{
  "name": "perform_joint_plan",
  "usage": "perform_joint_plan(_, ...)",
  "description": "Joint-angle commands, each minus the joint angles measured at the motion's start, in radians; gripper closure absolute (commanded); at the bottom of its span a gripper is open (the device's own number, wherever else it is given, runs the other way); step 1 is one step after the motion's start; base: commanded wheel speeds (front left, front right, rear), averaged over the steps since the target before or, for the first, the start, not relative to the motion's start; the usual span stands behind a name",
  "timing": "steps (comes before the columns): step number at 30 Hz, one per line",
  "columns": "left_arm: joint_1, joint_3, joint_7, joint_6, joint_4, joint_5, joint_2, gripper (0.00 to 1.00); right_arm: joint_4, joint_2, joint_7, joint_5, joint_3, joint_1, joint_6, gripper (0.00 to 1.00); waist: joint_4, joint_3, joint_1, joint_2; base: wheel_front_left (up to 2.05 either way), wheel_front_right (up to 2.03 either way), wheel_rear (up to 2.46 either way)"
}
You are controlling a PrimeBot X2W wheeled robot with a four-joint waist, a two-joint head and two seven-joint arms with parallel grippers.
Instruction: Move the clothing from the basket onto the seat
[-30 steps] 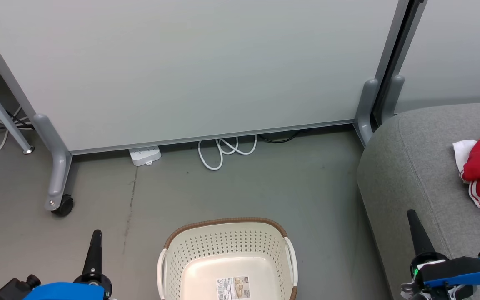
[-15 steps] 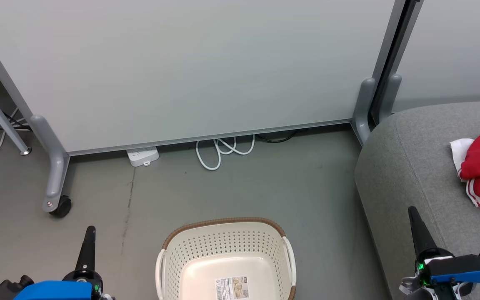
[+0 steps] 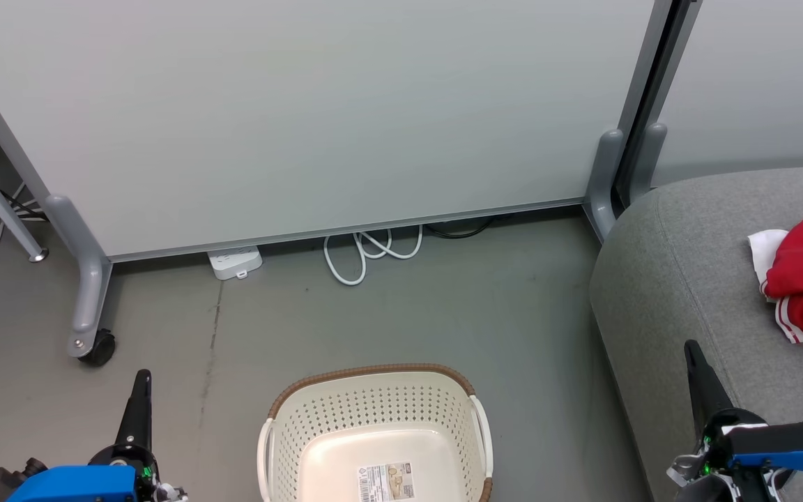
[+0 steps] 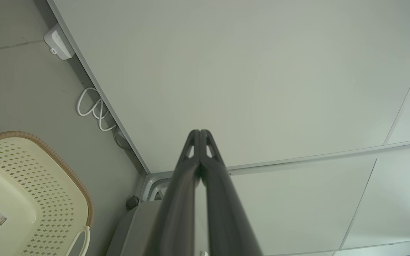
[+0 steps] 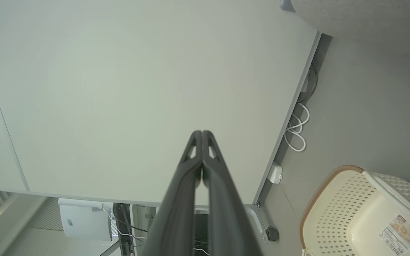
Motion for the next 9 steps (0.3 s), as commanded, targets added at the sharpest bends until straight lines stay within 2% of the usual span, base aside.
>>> perform_joint_plan(1,-0.014,0.005,0.005,-0.005,-0.010,-0.014,0.004,1.00,0.000,-0.004,0.005,0.017,-0.003,-0.021,-0.001,1.00,0.000,0.000,0.0000,0.0000,0.00,0.00,0.00)
perform_joint_plan(9,-0.016,0.017,0.021,-0.005,-0.017,-0.067,0.005,1.00,0.007,-0.004,0.008,0.086,-0.004,-0.029,-0.001,1.00,-0.005,0.000,0.0000,0.0000,0.00,0.00,0.00)
